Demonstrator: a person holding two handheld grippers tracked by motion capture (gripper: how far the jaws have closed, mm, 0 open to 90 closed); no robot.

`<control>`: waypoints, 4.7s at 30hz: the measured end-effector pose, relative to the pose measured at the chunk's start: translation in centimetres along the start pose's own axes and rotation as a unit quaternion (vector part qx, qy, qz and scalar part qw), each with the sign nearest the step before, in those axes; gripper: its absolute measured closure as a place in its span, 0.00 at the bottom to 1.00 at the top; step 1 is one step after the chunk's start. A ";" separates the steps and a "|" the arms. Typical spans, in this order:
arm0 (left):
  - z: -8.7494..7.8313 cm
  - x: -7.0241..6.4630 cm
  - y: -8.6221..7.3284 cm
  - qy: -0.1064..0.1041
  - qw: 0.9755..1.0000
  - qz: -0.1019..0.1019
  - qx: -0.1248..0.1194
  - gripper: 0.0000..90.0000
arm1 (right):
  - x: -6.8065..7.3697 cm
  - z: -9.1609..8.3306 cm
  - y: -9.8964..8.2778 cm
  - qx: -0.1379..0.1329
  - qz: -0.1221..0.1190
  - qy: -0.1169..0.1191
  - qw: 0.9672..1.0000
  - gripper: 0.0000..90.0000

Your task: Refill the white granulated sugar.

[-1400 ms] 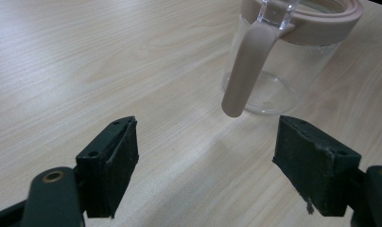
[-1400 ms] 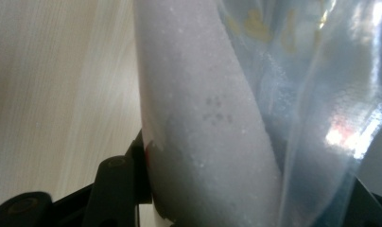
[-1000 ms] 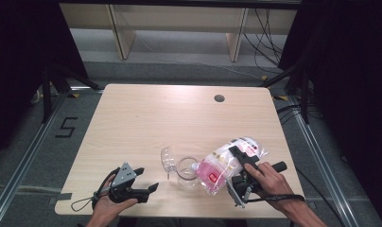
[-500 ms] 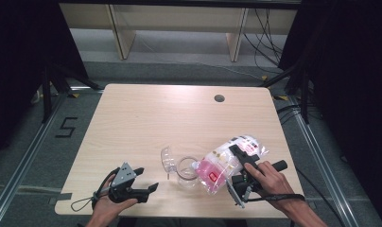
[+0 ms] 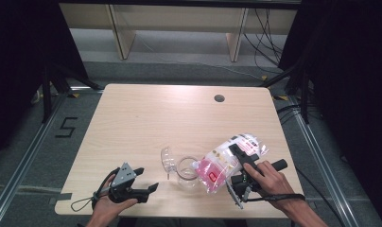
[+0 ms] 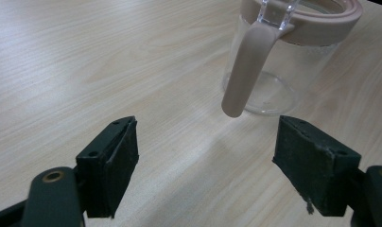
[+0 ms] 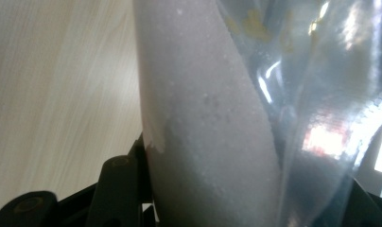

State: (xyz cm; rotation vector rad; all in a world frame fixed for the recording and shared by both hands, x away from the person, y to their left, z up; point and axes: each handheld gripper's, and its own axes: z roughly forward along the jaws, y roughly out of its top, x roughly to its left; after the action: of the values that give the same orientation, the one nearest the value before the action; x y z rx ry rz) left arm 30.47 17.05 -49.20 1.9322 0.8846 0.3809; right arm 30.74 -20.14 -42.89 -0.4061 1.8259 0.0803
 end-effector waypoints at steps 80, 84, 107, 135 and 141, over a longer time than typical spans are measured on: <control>-0.1 0.0 0.0 0.003 1.000 0.000 -0.002 0.25 | -1.2 0.3 0.5 -0.005 -0.076 -0.001 0.997 0.63; -0.1 0.0 0.0 0.003 1.000 0.000 -0.002 0.25 | -1.3 0.3 0.5 -0.005 -0.078 -0.001 0.997 0.63; -0.1 0.0 0.0 0.003 1.000 0.000 -0.002 0.25 | -1.7 0.2 0.5 -0.007 -0.088 -0.002 0.996 0.63; -0.1 0.0 0.0 0.005 1.000 -0.004 -0.003 0.25 | -1.7 0.1 0.5 -0.006 -0.099 -0.005 0.995 0.64; -0.1 0.0 0.0 0.005 1.000 -0.005 -0.003 0.25 | -1.7 0.1 0.5 -0.004 -0.104 -0.004 0.995 0.65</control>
State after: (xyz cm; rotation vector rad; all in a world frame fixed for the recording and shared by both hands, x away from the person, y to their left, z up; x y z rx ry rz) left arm 30.41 17.09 -49.11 1.9212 0.8977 0.3867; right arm 31.11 -19.27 -41.38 -0.5995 1.7648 -0.0542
